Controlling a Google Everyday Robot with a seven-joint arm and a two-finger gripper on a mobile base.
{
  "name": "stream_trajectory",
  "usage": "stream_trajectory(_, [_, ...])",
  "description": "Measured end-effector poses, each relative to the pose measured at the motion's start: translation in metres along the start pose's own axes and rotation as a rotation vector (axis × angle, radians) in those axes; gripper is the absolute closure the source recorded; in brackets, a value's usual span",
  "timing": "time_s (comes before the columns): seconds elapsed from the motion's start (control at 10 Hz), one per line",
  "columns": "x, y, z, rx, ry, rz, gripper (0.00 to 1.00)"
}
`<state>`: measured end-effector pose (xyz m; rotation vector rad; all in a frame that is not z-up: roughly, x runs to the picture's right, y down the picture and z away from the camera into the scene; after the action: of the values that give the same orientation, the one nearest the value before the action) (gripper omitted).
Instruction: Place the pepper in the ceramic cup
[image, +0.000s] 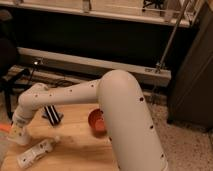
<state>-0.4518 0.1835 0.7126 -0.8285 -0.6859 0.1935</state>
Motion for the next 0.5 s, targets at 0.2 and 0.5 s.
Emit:
stream_trajectory(0.2, [0.0046, -0.0007, 0.0003, -0.002, 0.001, 0.002, 0.95])
stream_trajectory(0.5, [0.0086, -0.0021, -0.0011, 0.0, 0.001, 0.006, 0.95])
